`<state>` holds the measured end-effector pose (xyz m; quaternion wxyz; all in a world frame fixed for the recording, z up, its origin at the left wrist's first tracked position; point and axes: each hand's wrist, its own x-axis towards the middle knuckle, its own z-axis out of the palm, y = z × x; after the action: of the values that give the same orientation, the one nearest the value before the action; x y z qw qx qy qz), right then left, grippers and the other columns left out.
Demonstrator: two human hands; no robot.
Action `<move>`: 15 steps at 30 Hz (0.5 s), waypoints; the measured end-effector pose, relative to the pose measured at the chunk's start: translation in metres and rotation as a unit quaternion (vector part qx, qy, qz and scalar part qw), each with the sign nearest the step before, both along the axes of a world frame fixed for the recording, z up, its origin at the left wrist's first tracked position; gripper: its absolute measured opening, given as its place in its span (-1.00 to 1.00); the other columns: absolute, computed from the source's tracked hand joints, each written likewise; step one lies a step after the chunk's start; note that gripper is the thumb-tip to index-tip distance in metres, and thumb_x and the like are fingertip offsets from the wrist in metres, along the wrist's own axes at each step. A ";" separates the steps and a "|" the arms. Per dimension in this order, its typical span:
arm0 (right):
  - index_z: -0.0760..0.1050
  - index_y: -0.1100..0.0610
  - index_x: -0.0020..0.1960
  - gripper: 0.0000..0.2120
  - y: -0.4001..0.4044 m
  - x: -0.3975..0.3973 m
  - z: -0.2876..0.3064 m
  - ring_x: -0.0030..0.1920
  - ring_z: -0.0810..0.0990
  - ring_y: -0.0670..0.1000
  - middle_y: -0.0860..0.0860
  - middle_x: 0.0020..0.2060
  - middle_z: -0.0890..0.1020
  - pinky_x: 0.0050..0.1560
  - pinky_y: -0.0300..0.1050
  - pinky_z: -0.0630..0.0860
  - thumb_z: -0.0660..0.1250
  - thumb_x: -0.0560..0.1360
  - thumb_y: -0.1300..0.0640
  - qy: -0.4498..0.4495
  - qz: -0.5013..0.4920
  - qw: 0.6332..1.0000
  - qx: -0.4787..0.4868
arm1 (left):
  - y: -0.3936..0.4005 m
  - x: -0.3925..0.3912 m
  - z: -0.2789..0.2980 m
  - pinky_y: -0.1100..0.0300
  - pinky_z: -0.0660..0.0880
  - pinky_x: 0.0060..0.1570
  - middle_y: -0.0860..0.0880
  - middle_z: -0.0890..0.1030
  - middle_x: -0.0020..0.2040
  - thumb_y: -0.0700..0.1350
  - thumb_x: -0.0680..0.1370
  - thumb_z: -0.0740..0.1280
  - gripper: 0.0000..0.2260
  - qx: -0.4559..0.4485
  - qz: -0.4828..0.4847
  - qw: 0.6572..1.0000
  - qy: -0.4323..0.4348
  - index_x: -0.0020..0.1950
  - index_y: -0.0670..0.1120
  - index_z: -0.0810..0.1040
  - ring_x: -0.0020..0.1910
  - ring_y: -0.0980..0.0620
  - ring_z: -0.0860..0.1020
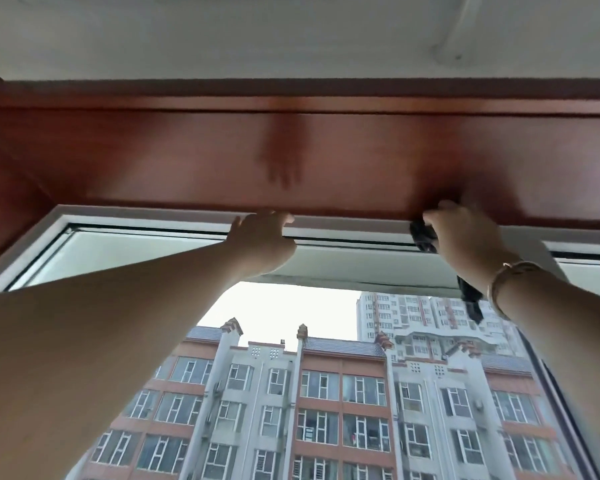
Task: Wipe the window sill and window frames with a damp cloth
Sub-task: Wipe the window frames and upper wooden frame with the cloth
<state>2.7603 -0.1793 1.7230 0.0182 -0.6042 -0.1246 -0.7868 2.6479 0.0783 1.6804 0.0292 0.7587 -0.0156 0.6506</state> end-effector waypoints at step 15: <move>0.55 0.16 0.02 -0.80 -0.002 0.005 0.012 0.04 0.50 0.17 0.09 -0.02 0.54 -0.19 -0.06 0.43 0.30 0.45 0.35 0.004 0.008 0.999 -0.049 | -0.056 0.039 0.040 -0.04 -0.09 0.50 0.01 0.07 0.57 -0.17 0.53 0.14 -0.43 0.033 0.076 0.995 0.060 0.54 0.03 0.13 0.54 0.00 0.02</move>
<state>2.7657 -0.1809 1.7347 -0.0049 -0.6068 -0.1676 -0.7769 2.6872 0.0223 1.7203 -0.0447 0.7961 0.0219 0.6031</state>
